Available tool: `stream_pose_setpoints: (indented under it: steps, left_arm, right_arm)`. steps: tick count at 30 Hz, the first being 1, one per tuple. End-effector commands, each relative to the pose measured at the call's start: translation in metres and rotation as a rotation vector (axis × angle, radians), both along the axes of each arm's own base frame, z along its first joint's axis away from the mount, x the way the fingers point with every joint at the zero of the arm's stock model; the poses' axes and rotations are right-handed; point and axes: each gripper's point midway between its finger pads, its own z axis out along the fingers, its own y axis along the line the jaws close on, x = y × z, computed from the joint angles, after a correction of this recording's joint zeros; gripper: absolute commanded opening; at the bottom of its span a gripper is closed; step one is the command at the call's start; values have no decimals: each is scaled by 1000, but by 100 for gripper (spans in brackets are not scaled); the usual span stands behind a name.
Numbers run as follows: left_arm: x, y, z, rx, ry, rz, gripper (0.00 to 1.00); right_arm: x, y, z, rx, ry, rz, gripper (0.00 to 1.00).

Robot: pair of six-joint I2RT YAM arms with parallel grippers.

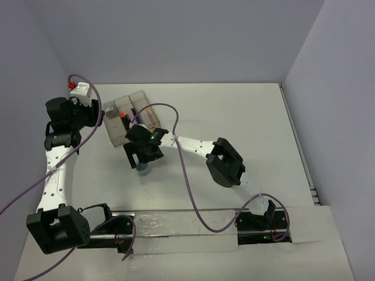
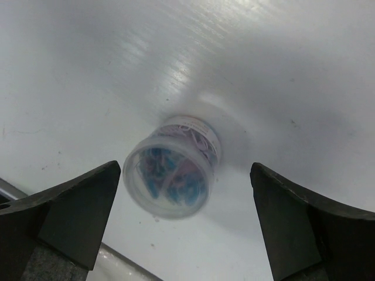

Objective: Sort the stationery into containers
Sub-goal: Place the stationery at the center of the board, then pick up the stationery from the center of the board.

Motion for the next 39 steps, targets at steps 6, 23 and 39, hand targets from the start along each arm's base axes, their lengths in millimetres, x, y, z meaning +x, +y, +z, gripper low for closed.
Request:
stream_pose_setpoints:
  steps: [6, 23, 39]
  left_arm:
    - [-37, -74, 1, 41, 37, -446, 68]
    - [-123, -157, -178, 395, 595, -890, 99]
    - [-121, -131, -217, 543, 627, -817, 99]
  right_arm:
    - [40, -107, 135, 136, -224, -137, 100]
    - [79, -259, 135, 178, -260, -432, 100]
    - [82, -265, 131, 144, -273, -422, 100]
